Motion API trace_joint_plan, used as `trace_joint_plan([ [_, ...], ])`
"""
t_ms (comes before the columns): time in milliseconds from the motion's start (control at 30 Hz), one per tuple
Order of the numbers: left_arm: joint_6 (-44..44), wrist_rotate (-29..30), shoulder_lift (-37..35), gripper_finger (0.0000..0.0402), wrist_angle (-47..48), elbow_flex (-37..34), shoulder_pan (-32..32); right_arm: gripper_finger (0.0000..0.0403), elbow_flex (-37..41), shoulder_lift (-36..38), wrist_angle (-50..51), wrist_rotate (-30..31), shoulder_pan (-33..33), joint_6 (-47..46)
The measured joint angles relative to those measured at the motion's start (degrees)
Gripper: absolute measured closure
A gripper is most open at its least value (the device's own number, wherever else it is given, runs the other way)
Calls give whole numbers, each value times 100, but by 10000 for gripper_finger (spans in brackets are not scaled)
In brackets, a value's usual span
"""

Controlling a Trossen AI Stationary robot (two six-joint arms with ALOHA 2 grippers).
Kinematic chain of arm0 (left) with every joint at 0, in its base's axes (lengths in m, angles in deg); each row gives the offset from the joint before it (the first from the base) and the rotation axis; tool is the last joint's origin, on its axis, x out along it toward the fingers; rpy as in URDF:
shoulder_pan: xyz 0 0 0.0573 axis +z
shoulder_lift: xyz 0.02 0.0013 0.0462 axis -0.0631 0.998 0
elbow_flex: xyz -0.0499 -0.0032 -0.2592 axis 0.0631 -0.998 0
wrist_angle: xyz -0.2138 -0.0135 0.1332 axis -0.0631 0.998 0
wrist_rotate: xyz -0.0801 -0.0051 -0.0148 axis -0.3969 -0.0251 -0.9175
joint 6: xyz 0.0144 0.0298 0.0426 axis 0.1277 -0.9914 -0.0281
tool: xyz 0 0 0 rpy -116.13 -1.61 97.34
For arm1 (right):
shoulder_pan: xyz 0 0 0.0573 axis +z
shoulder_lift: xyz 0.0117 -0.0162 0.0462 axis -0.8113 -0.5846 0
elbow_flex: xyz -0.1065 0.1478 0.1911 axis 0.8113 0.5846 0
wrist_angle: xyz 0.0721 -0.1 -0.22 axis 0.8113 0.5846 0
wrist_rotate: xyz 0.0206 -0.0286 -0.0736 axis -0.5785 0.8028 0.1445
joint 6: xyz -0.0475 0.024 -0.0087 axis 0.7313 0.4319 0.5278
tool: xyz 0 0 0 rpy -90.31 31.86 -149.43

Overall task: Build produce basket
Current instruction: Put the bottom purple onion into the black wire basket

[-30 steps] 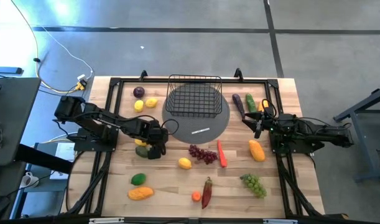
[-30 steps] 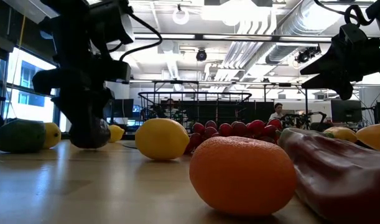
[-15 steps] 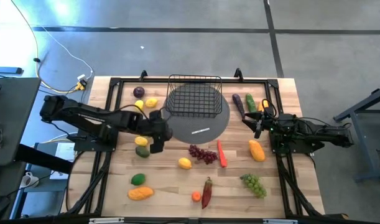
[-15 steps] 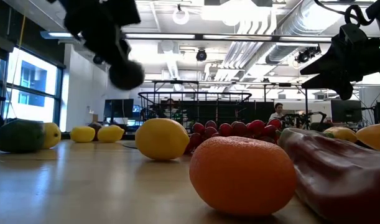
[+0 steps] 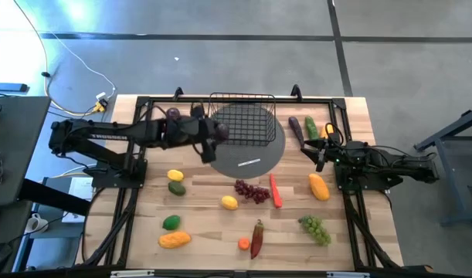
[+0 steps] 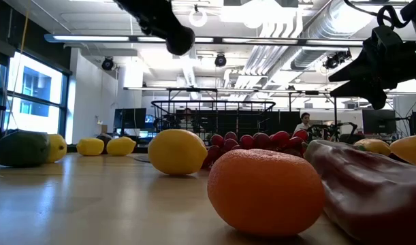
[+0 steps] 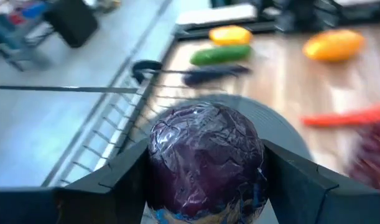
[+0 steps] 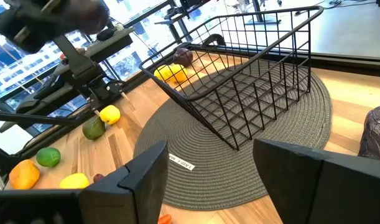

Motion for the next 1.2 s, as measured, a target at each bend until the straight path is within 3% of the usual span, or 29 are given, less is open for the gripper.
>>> trace_joint_plan([
  [267, 98, 3, 163, 151, -558, 0, 969, 186, -1, 0, 0, 0, 1, 0],
  [467, 698, -126, 748, 151, -550, -2, 1551, 186, 1, 0, 0, 0, 1, 0],
  [733, 1392, -365, 1554, 151, -688, -5, 1736, 186, 0, 0, 0, 1, -1, 0],
  [1000, 1453, -252, 1968, 148, -657, 57, 1804, 186, 0, 0, 0, 1, 0, 0],
  [1200, 1354, -241, 2344, 146, -365, 487, 1938, 186, -1, 0, 0, 2, 0, 0],
])
